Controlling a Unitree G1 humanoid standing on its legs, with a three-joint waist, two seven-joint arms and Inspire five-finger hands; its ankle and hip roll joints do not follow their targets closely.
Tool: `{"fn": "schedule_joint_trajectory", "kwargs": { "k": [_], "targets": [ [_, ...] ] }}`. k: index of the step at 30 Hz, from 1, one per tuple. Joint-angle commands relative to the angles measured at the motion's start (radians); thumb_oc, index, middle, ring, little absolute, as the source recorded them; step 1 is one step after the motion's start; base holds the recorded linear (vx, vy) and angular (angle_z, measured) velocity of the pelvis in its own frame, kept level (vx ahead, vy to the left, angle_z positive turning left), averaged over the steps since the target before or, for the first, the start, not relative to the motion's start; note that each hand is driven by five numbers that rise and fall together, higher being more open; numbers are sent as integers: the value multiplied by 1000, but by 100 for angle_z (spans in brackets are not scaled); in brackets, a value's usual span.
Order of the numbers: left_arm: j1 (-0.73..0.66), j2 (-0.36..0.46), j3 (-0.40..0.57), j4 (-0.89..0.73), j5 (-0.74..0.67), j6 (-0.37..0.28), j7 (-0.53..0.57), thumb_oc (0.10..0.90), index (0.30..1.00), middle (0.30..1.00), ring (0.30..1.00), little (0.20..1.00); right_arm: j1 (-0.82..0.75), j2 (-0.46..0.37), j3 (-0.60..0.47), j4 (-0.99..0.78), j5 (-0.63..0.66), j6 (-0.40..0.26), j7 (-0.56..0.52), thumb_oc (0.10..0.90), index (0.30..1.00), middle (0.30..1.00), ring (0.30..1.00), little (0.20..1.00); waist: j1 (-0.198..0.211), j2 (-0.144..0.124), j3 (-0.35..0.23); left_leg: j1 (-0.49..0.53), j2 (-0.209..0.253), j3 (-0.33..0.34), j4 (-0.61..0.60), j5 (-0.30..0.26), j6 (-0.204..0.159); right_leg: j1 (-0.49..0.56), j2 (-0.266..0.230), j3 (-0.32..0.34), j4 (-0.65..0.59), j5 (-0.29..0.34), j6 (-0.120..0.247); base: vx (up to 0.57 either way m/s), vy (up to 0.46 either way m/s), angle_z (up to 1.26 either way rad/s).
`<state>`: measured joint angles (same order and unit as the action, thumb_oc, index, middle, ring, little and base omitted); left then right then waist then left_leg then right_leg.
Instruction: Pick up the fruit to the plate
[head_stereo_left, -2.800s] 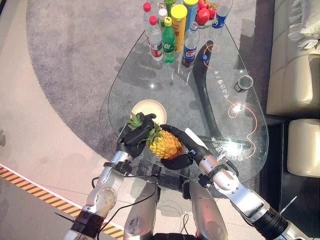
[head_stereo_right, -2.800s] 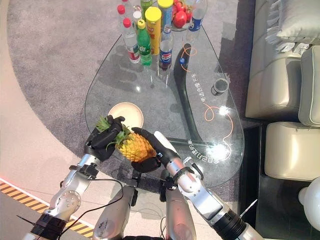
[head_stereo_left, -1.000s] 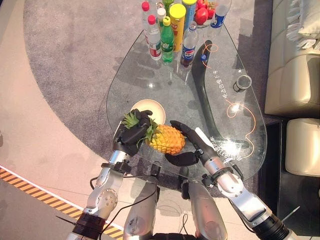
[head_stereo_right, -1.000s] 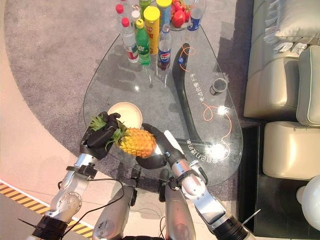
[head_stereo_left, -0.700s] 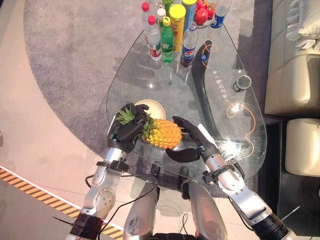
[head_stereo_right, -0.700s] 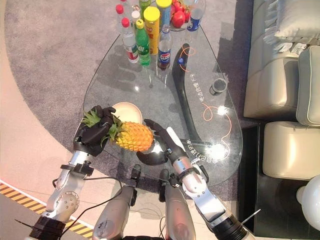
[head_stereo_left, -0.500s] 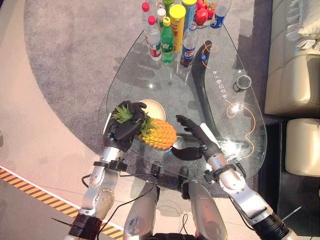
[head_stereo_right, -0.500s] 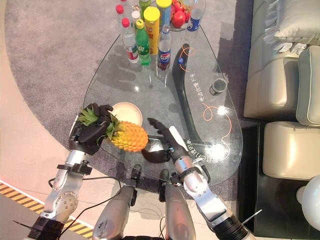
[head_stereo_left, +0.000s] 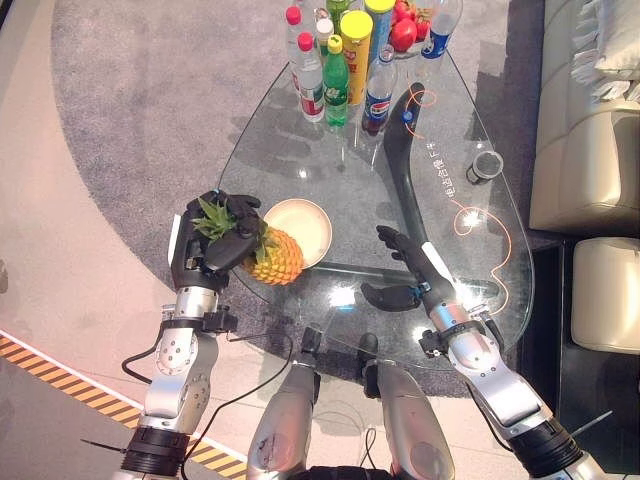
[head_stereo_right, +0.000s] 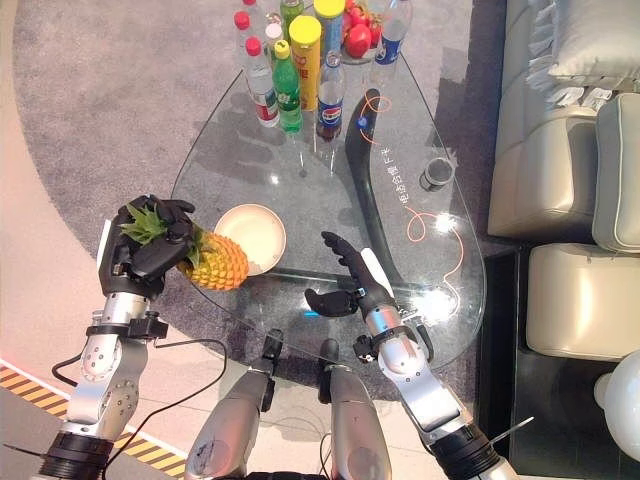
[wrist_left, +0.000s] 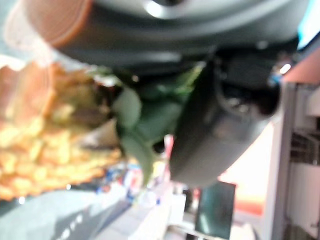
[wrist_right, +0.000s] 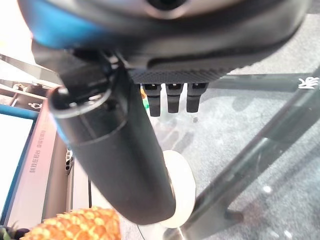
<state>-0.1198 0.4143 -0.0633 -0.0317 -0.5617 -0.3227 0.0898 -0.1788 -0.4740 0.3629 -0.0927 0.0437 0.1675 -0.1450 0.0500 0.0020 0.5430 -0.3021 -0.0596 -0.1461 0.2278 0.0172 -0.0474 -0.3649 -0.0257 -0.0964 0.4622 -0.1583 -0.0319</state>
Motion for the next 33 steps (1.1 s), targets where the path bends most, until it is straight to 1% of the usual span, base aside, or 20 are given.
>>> {"fn": "schedule_joint_trajectory", "kwargs": {
  "k": [1, 5, 9, 13, 17, 22, 25, 27, 33],
  "targets": [
    [-86, 44, 61, -118, 64, -201, 33, 100, 300, 300, 300, 200, -72, 4, 45, -74, 40, -59, 18, 800, 900, 900, 900, 900, -25, -4, -46, -35, -48, 63, 111, -34, 63, 53, 37, 73, -113, 76, 11, -4, 33, -3],
    [-120, 56, 45, -88, 112, -222, 87, 100, 300, 300, 300, 200, -87, 5, 71, -57, 61, -49, 43, 800, 900, 900, 900, 900, -32, -4, -39, -46, -46, 67, 115, -30, 61, 39, 37, 79, -107, 79, 12, -10, 47, -1],
    [-166, 65, 27, -30, 165, -266, 163, 100, 300, 300, 300, 200, -113, 9, 103, -34, 113, -30, 88, 800, 900, 900, 900, 900, -39, -7, -29, -59, -46, 72, 120, -27, 59, 22, 38, 88, -101, 81, 12, -15, 53, 0],
    [-202, 76, 13, 15, 183, -310, 201, 100, 300, 300, 300, 200, -130, 7, 135, -11, 161, -16, 127, 800, 900, 900, 900, 900, -43, -10, -23, -74, -44, 79, 124, -25, 60, 1, 38, 91, -93, 85, 14, -13, 42, -3],
    [-254, 78, -3, 70, 198, -355, 257, 100, 300, 300, 300, 200, -153, 12, 181, 23, 239, 18, 210, 800, 900, 900, 900, 900, -49, -16, -23, -102, -41, 88, 125, -20, 58, -32, 39, 100, -88, 90, 15, -21, 48, -8],
    [-311, 84, -28, 125, 242, -383, 324, 100, 300, 300, 300, 200, -188, 24, 232, 48, 303, 57, 276, 800, 900, 900, 900, 900, -53, -19, -23, -133, -38, 96, 128, -16, 57, -70, 41, 106, -83, 98, 17, -15, 23, -1],
    [-347, 87, -42, 174, 237, -402, 342, 100, 300, 300, 300, 200, -212, 25, 258, 59, 330, 74, 312, 800, 900, 900, 900, 900, -58, -21, -23, -155, -36, 103, 130, -12, 56, -94, 44, 111, -83, 105, 18, -25, 45, -1],
    [-373, 89, -53, 206, 236, -413, 353, 100, 300, 300, 300, 200, -236, 23, 273, 64, 343, 100, 352, 800, 900, 900, 900, 900, -61, -23, -23, -172, -33, 111, 133, -13, 55, -113, 45, 113, -82, 108, 19, -24, 40, -2],
    [-422, 83, -73, 272, 248, -446, 378, 100, 300, 300, 300, 200, -280, 29, 304, 68, 376, 138, 395, 800, 900, 900, 900, 900, -67, -29, -23, -214, -30, 122, 137, -13, 56, -160, 48, 122, -85, 121, 23, -18, 38, -4]
  ]
}}
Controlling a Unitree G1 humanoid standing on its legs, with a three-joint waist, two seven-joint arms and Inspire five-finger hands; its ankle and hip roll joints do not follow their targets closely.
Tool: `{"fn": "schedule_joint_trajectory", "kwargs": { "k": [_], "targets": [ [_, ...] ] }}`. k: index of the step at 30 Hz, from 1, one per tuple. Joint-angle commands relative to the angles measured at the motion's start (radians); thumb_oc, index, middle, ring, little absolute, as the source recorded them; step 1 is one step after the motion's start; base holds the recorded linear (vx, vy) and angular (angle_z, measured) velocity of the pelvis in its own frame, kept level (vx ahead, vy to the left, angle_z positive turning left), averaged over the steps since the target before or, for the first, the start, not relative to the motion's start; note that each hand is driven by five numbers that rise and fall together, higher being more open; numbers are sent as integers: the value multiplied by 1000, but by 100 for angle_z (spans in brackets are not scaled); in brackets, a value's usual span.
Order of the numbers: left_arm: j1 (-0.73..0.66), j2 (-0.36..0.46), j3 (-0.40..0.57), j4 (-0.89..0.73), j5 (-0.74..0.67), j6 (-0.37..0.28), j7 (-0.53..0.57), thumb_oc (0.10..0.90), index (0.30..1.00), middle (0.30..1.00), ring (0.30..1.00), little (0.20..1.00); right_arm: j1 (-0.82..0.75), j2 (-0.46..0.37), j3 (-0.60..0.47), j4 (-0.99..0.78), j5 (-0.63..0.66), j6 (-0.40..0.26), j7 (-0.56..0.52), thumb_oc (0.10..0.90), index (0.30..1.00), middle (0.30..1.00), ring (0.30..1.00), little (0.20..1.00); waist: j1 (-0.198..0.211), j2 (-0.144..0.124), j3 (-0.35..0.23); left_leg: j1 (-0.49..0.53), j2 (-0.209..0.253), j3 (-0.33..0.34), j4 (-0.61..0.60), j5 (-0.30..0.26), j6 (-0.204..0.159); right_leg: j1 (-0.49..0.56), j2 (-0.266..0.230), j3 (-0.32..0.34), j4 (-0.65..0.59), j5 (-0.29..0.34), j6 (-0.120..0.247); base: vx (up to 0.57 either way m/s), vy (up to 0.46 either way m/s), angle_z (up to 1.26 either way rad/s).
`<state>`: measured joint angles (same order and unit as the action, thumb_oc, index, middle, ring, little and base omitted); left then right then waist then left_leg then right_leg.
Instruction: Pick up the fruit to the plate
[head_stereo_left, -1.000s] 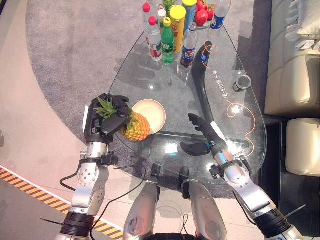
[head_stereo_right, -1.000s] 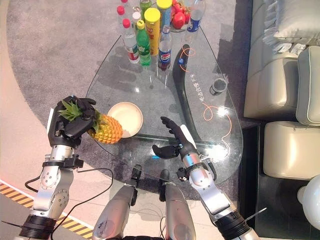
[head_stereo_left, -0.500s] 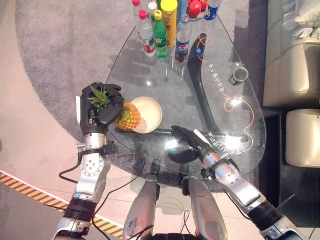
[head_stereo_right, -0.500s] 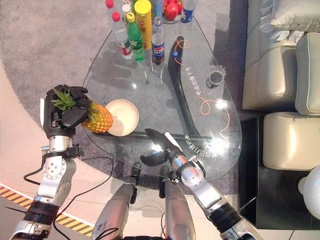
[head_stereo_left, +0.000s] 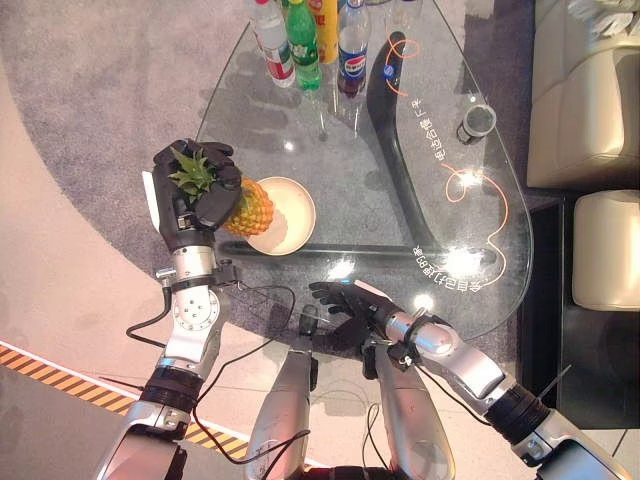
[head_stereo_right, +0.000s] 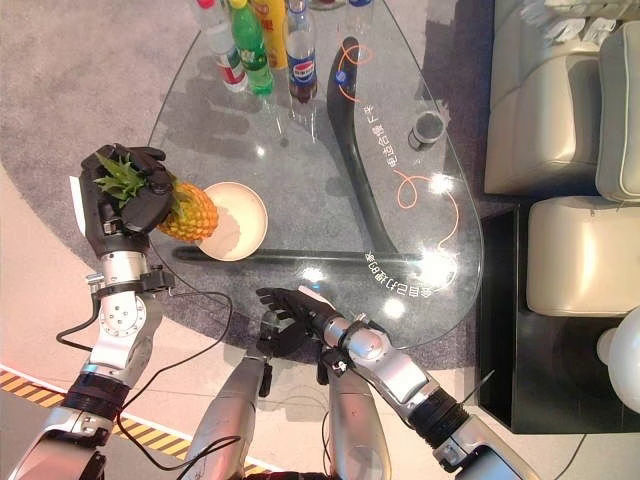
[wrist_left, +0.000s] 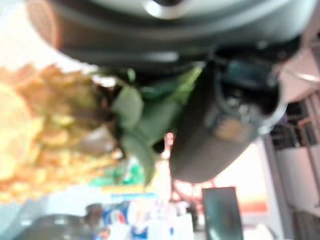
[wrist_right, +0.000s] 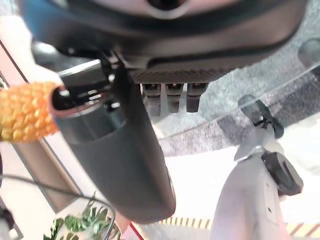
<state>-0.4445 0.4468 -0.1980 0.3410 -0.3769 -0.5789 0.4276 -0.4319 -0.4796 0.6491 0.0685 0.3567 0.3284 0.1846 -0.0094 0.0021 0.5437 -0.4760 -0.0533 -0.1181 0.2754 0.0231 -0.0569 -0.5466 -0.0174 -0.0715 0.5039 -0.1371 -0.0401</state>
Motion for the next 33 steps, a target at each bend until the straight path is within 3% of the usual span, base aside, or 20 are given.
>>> {"fn": "schedule_joint_trajectory", "kwargs": {
  "k": [1, 15, 33],
  "targets": [
    [-106, 47, 58, -91, 69, -196, 47, 100, 300, 300, 300, 200, -34, 35, 23, -95, 67, -16, 67, 800, 900, 900, 900, 900, -9, -30, -24, -49, -37, 96, 90, -18, 65, 12, 39, 98, -129, 103, 32, -18, 48, -1],
    [-199, 41, 24, -17, 145, -206, 126, 100, 300, 300, 300, 200, -89, 49, 43, -90, 101, 30, 40, 800, 900, 900, 900, 900, -25, -42, -24, -151, -43, 107, 98, -14, 64, -96, 46, 103, -136, 131, 35, -6, 39, -1],
    [-262, 18, 5, 50, 209, -225, 181, 100, 300, 300, 300, 200, -116, 45, 30, -81, 107, 20, -5, 800, 900, 900, 900, 900, -37, -56, -24, -235, -51, 109, 116, -22, 63, -191, 51, 102, -130, 146, 42, 1, 14, -3]
  ]
}}
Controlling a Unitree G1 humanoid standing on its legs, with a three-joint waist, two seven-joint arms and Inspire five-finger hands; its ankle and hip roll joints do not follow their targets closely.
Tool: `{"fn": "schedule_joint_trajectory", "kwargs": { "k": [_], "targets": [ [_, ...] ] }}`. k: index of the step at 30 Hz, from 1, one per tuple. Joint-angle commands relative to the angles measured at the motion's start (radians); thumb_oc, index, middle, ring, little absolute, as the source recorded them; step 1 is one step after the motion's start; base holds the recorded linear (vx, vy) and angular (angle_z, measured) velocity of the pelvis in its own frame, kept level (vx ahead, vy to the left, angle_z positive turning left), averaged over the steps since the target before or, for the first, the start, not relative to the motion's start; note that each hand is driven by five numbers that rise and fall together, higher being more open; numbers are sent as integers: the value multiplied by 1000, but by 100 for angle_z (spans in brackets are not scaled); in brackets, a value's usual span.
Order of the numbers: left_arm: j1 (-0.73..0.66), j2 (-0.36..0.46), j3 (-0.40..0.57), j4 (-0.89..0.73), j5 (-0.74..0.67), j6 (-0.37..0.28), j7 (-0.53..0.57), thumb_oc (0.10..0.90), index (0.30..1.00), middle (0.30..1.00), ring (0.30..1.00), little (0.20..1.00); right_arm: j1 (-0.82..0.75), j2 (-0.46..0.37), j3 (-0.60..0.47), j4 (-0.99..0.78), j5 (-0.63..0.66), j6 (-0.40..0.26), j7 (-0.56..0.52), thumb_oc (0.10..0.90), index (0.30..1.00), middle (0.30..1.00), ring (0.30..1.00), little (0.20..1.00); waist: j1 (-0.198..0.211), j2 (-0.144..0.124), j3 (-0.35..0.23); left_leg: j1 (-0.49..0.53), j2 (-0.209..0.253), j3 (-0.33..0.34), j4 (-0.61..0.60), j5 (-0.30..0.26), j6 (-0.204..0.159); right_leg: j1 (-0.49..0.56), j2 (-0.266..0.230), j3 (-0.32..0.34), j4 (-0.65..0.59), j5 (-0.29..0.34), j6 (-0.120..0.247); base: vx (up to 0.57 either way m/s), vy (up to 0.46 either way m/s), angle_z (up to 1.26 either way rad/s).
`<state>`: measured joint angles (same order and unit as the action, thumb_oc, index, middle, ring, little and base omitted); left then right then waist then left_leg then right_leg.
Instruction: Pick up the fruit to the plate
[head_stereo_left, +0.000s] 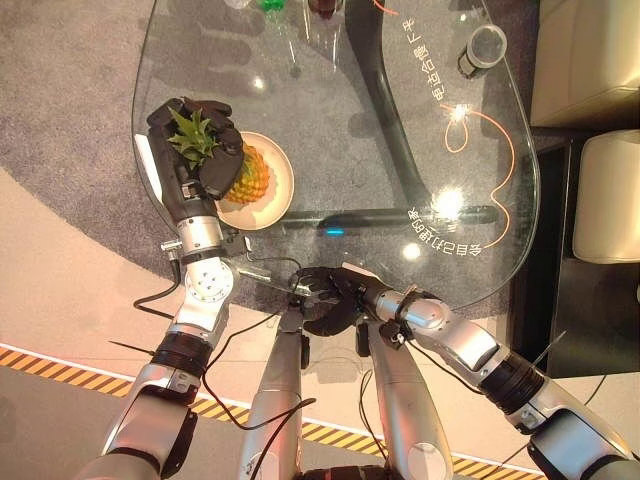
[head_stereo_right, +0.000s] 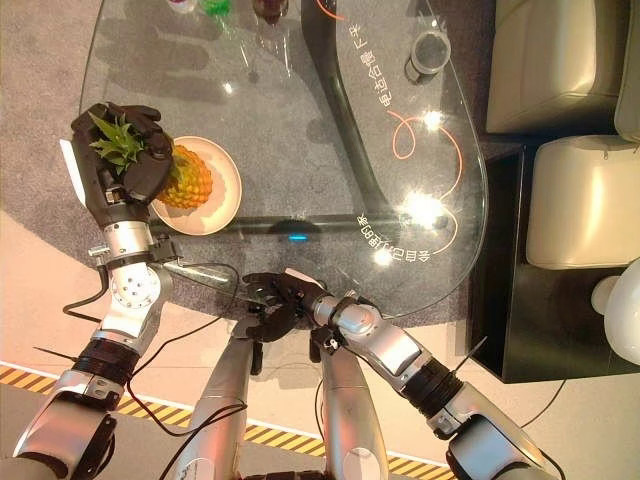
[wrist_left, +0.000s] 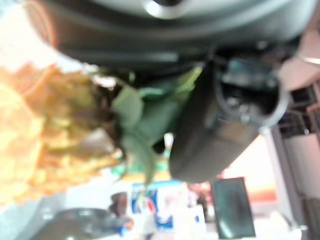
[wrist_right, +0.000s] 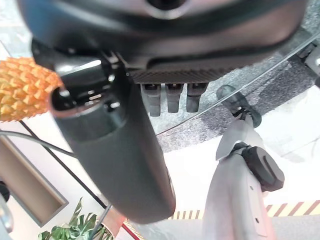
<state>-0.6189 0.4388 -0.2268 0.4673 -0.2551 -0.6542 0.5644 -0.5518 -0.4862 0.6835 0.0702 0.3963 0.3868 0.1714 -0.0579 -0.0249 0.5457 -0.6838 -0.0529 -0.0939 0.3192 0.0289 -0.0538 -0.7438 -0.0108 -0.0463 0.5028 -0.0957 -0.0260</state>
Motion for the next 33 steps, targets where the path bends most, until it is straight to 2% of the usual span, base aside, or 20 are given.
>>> {"fn": "schedule_joint_trajectory", "kwargs": {
  "k": [1, 10, 17, 33],
  "targets": [
    [-90, 26, 34, -73, 92, -149, 49, 100, 300, 300, 300, 200, 1, 51, -6, -84, 69, -35, 4, 800, 900, 900, 900, 900, 11, -30, -26, -33, -51, 85, 73, -27, 59, 0, 45, 76, -129, 105, 27, 0, 0, 0],
    [-115, 31, 29, -43, 198, -153, 174, 100, 300, 300, 300, 200, -8, 32, -11, -96, 87, -48, -23, 800, 900, 900, 900, 900, 5, -42, -26, -86, -46, 88, 69, -13, 54, -59, 52, 70, -128, 117, 29, -16, -3, -1],
    [-120, 15, 15, -37, 224, -140, 200, 100, 300, 300, 300, 200, 0, 34, -15, -104, 77, -60, -23, 800, 900, 900, 900, 900, 5, -43, -26, -106, -50, 79, 74, -14, 51, -80, 54, 62, -121, 115, 30, 0, 0, 0],
    [-159, 20, -5, 35, 260, -141, 273, 100, 300, 300, 300, 200, -17, 30, -11, -97, 94, -79, -39, 800, 900, 900, 900, 900, 2, -66, -26, -131, -49, 67, 56, 8, 40, -101, 62, 44, -140, 135, 32, -7, -14, 0]
  ]
}}
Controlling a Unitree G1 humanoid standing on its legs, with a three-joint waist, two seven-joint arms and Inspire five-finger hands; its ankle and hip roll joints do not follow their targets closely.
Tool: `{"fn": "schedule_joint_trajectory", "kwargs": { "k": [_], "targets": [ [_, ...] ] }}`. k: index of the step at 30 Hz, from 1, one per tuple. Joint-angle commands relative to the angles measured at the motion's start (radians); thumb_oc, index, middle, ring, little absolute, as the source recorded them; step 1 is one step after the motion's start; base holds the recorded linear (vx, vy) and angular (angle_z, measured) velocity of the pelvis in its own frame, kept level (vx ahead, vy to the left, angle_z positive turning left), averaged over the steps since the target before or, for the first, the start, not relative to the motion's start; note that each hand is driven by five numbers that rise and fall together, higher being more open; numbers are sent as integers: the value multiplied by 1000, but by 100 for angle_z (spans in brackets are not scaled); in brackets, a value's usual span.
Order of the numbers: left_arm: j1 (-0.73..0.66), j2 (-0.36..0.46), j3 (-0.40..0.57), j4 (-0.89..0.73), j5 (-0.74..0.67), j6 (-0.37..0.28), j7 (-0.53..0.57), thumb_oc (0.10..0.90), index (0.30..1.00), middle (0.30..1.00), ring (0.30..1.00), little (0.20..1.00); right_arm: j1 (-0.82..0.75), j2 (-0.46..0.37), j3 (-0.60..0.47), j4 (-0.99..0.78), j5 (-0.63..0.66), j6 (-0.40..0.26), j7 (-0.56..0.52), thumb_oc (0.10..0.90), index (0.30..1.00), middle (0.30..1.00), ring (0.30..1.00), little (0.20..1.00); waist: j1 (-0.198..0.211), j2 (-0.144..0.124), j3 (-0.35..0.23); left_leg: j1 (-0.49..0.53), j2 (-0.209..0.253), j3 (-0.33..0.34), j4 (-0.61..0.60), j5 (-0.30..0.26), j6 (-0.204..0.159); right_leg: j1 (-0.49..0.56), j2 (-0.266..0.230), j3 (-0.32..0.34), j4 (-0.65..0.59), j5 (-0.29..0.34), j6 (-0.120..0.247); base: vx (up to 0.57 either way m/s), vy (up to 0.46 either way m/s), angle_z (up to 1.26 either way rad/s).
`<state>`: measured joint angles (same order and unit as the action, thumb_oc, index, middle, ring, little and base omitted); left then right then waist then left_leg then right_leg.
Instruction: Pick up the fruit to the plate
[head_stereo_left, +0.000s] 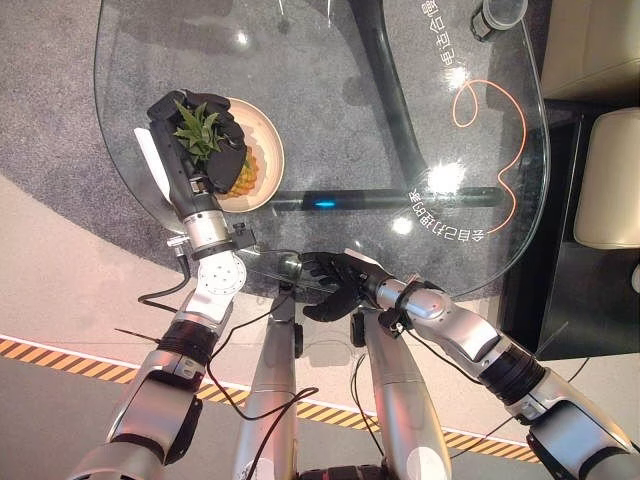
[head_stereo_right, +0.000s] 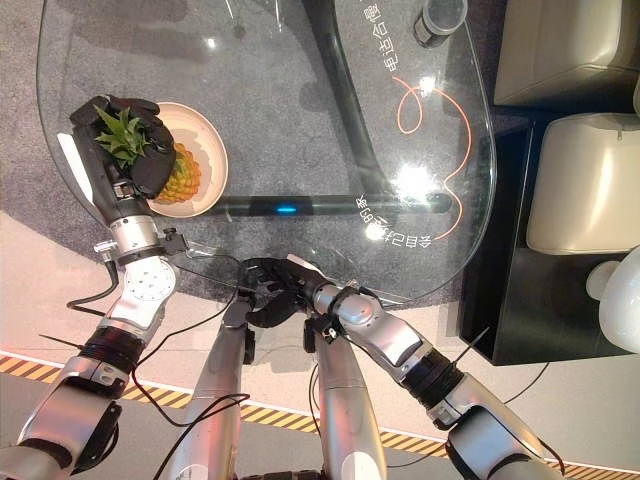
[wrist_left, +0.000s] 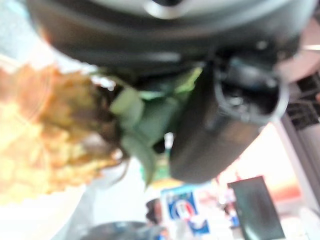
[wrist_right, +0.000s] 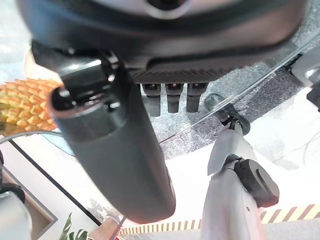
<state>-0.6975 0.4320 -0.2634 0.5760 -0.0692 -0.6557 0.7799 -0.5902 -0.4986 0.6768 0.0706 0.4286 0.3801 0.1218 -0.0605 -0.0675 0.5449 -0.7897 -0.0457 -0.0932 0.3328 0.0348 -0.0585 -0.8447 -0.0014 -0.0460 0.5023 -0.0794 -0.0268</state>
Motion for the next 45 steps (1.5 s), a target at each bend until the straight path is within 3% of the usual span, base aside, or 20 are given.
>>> {"fn": "schedule_joint_trajectory", "kwargs": {
  "k": [1, 11, 26, 27, 28, 31, 45],
  "targets": [
    [-83, 26, 32, -68, 73, -143, 60, 100, 300, 300, 300, 200, 20, 42, -4, -98, 61, -72, 11, 800, 900, 900, 900, 900, 4, -24, -25, -28, -56, 66, 42, 4, 44, -2, 53, 44, -140, 120, 33, 0, 0, 0],
    [-118, 28, 20, -31, 67, -160, 85, 100, 300, 300, 300, 200, 0, 42, -2, -83, 64, -84, 6, 800, 900, 900, 900, 900, -1, -25, -25, -45, -56, 65, 30, 17, 41, -23, 54, 45, -151, 136, 35, 0, 0, 0],
    [-150, 23, 4, 11, -7, -129, 68, 100, 300, 300, 300, 200, -25, 55, 7, -67, 68, -90, -2, 800, 900, 900, 900, 900, -2, -33, -25, -56, -56, 56, 27, 22, 36, -34, 57, 36, -151, 141, 37, -2, -1, 0],
    [-149, 23, 4, 12, -10, -130, 67, 182, 371, 371, 371, 282, -26, 55, 7, -66, 69, -91, -4, 800, 900, 900, 900, 900, -2, -33, -25, -56, -56, 56, 27, 22, 35, -33, 57, 36, -150, 141, 37, 0, 0, 0],
    [-149, 23, 5, 15, -13, -129, 67, 322, 491, 491, 491, 422, -27, 55, 7, -66, 69, -91, -4, 800, 900, 900, 900, 900, -2, -34, -25, -55, -55, 56, 28, 22, 35, -33, 56, 35, -150, 141, 37, 0, 0, 0],
    [-149, 23, 7, 19, -8, -126, 73, 800, 900, 900, 900, 900, -28, 53, 5, -65, 70, -93, -2, 800, 900, 900, 900, 900, -2, -32, -25, -55, -56, 55, 29, 23, 33, -30, 53, 34, -153, 142, 37, 0, 0, 0],
    [-143, 24, 11, 30, -14, -120, 79, 800, 900, 900, 900, 900, -32, 57, 7, -64, 72, -90, -10, 800, 900, 900, 900, 900, 2, -24, -25, -51, -56, 52, 30, 23, 31, -26, 49, 30, -144, 133, 35, 0, 0, 0]
  ]
}}
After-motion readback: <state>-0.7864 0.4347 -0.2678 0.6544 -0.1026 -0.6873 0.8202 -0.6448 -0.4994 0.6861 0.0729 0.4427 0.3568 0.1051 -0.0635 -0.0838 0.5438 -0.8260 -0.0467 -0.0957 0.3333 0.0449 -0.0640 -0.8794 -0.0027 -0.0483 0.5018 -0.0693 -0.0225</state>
